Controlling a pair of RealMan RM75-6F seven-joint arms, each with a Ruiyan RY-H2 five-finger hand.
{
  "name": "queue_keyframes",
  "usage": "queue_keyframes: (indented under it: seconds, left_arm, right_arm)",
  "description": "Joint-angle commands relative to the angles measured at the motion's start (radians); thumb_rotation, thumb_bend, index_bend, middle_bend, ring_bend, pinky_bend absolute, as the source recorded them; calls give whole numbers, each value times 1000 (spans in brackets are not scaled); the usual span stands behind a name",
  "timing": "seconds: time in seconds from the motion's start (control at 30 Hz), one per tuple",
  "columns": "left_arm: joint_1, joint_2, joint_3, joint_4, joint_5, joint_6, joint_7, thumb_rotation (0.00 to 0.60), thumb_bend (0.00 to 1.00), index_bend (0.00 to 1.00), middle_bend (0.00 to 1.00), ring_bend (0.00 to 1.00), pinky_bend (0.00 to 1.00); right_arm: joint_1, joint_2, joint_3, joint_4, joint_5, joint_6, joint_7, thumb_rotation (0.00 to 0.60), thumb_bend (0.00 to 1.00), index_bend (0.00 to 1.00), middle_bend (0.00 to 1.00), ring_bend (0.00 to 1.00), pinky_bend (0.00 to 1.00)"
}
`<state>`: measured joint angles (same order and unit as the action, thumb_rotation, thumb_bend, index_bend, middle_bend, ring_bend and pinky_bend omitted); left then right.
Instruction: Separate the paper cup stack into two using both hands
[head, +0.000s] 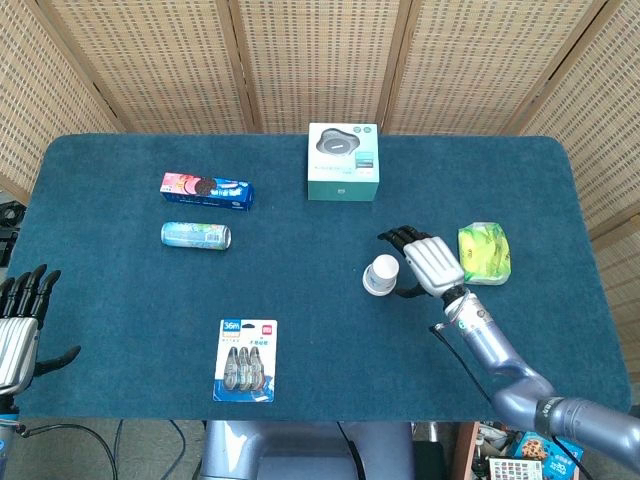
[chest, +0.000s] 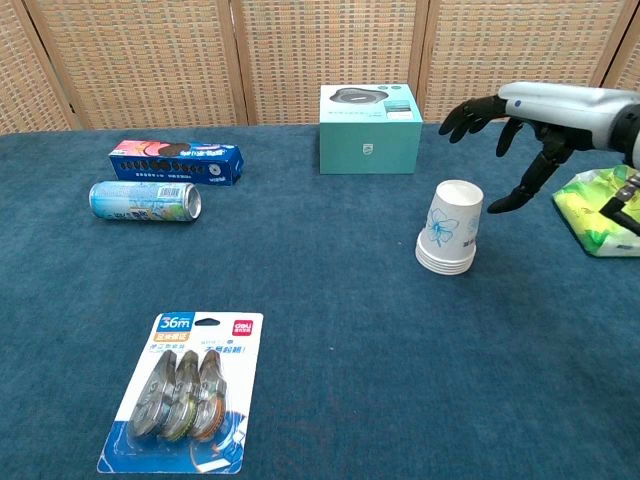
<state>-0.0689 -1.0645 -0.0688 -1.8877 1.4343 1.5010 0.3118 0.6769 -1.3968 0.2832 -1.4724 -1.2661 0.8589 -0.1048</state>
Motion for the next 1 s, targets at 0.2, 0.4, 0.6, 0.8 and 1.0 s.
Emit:
queue_keyframes:
  seconds: [0.2, 0.4, 0.6, 0.8, 1.0]
  left_arm:
    - [-5, 1, -5, 4, -20, -7, -5, 600, 102, 0, 0, 0, 0]
    - [-11, 1, -9, 7, -37, -16, -8, 600, 104, 0, 0, 0, 0]
    - [-17, 1, -11, 8, -51, -24, -6, 600, 103, 0, 0, 0, 0]
    - [-21, -2, -10, 11, -58, -28, -3, 600, 103, 0, 0, 0, 0]
    - [-26, -5, -9, 13, -66, -35, 3, 600, 103, 0, 0, 0, 0]
  right_arm:
    - [45, -58, -9, 49, 64, -35, -35, 600, 333, 246, 321, 221, 391]
    - [71, -86, -19, 95, 110, -58, -58, 600, 340, 278, 343, 241, 391]
    - [85, -101, -23, 131, 136, -68, -44, 600, 375, 352, 393, 288, 438]
    - [84, -103, -32, 144, 123, -69, 6, 600, 410, 439, 485, 376, 526]
    - [79, -90, -33, 127, 105, -61, 61, 600, 434, 483, 526, 413, 556]
